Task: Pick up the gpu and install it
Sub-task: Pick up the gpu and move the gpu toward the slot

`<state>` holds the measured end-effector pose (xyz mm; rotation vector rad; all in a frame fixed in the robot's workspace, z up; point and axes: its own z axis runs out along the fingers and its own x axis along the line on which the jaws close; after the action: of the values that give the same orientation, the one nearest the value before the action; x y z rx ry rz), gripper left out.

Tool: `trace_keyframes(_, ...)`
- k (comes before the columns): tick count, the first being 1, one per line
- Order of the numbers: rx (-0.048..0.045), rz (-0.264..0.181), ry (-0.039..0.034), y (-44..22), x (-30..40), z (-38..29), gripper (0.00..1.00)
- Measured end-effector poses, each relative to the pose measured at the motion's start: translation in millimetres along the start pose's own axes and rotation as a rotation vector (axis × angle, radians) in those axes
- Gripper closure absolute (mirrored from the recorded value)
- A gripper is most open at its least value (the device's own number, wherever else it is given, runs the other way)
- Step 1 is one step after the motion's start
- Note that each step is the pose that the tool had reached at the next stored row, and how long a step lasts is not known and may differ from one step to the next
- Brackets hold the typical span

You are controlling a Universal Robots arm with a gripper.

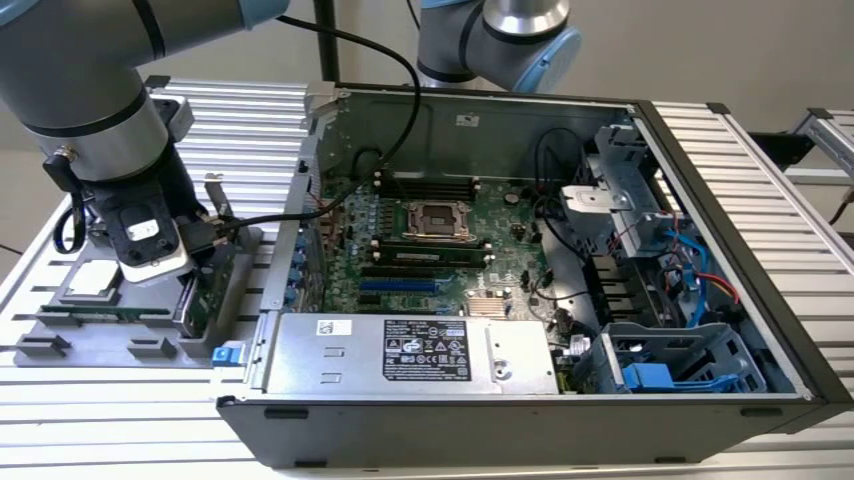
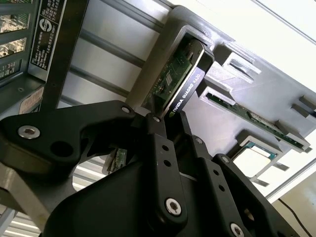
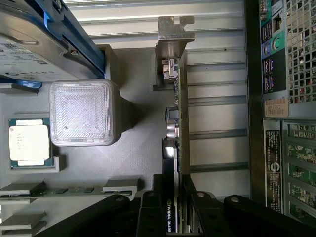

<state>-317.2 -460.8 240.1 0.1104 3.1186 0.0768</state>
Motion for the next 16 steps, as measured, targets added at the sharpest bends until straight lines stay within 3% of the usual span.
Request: trace_keyframes(16, 0.0, 0.0, 0.0, 0.0, 0.0, 0.3, 1.0)
